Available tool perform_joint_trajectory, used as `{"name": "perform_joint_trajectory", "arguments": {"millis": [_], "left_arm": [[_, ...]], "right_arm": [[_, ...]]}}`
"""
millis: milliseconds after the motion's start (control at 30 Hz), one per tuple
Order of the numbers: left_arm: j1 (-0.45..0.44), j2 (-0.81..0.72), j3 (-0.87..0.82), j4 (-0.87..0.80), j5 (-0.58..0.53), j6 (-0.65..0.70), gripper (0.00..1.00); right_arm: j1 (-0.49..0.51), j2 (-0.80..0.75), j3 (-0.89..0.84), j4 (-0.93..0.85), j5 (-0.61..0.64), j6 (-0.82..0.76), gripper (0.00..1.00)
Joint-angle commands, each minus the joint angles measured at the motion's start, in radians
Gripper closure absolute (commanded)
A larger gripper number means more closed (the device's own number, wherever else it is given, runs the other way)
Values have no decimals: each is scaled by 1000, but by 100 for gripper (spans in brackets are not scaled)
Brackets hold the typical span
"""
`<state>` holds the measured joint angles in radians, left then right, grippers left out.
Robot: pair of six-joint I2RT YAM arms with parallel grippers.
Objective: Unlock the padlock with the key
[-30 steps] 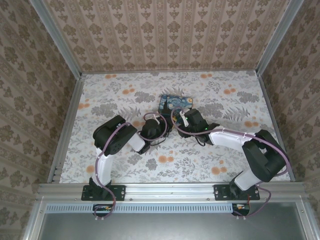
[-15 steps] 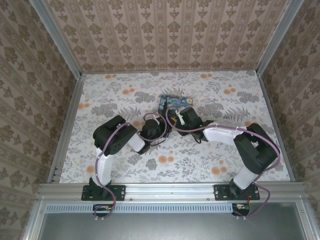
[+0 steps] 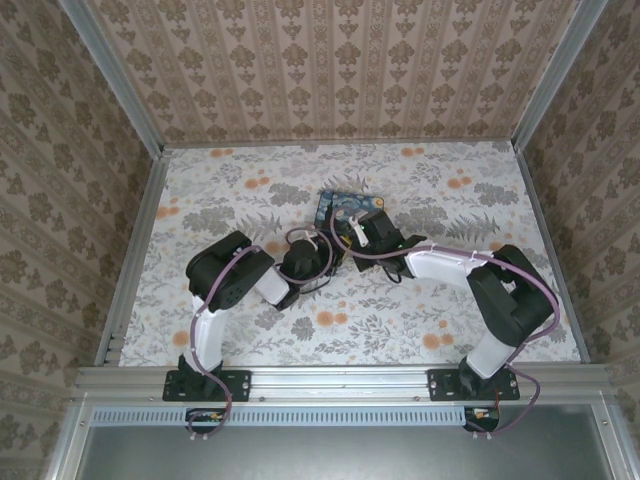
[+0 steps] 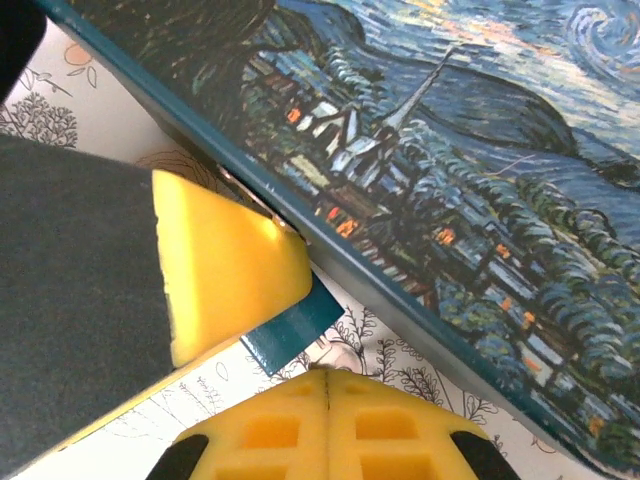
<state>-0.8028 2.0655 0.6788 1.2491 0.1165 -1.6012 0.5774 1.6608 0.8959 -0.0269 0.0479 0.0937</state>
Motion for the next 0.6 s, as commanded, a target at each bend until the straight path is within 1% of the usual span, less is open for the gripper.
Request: {"name": "perform_joint_trajectory", "arguments": {"millis": [0,67,100,133,167,200,333,467,567], "left_arm": [[-14,-54,-8,52,18,-11,100],[-15,-59,-9,52,15,-14,100],[-15,-59,-9,52,14,-15,100],[-15,-61,-8,52,13,-17,100],[-13,-61,-6,52,13,-21,100],[-13,-63,-6,51,14,-21,100],[-11,-70,-5,52,15,-23,100],[-10,-76,-7,52,15,-25,100],[-8,-76,-5,51,18,-27,100]], "right_arm": [[-42,-35,-15,36,-122,59,100],[-62,-67,-40,54,-177,81,100],[-66,-87,-54,59,-192,90,96],[-70,-102,-64,59,-200,95,90],[-71,-120,-74,58,-203,99,80],[-71,-135,-83,56,-208,100,74],[-70,-171,-120,50,-210,100,67],[-67,-177,-144,49,-196,88,64],[-45,-165,-142,36,-155,54,62]]}}
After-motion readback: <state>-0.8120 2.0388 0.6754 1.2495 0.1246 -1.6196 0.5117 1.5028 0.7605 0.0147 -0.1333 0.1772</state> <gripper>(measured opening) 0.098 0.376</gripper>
